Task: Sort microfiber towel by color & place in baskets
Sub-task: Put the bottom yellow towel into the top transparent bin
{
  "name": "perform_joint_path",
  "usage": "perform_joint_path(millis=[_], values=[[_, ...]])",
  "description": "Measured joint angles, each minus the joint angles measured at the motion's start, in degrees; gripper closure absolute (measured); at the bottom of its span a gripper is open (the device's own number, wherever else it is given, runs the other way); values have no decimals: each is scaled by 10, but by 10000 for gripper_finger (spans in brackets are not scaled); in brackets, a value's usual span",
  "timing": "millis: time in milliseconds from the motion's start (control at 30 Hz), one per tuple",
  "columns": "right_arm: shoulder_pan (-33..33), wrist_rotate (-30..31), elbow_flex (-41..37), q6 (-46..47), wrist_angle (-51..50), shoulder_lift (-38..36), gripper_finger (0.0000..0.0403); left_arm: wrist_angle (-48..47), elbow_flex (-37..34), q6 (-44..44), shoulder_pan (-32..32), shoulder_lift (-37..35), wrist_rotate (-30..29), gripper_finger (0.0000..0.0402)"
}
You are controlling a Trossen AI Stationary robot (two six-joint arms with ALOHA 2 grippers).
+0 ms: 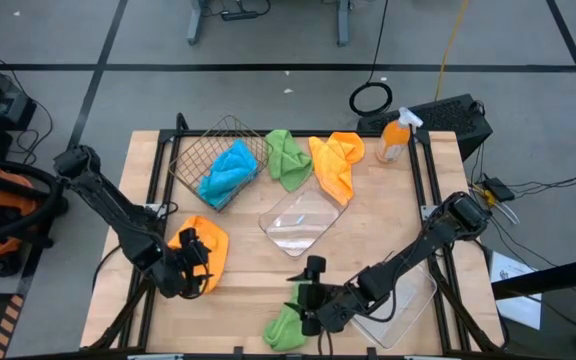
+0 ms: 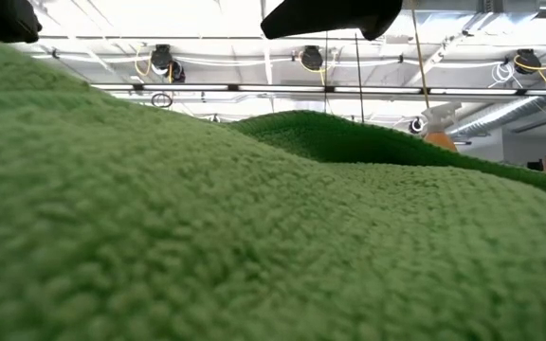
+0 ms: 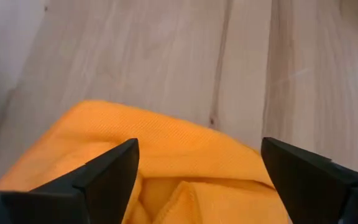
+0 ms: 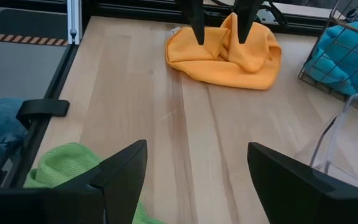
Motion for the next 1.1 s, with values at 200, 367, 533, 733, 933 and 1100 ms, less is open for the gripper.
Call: perform_joint_path(millis=[200,367,533,733,933,1100], values=[[-1,-1,0,2,0,0,134,-3,-4,-15,0,15,14,28],[3,-2,0,5,0,0,134,-24,-6,-23,0,56,16,5],[4,-2,0,5,0,0,134,-93,-6,-60,1,105,17,3],[4,-2,0,5,0,0,134,-97,-28,-158,6,133,98,6],[4,-2,0,5,0,-1,134,-22,-34,-162,1,136,109,81],[4,-2,0,5,0,-1,134,42,-36,-116,0,138,66,200]])
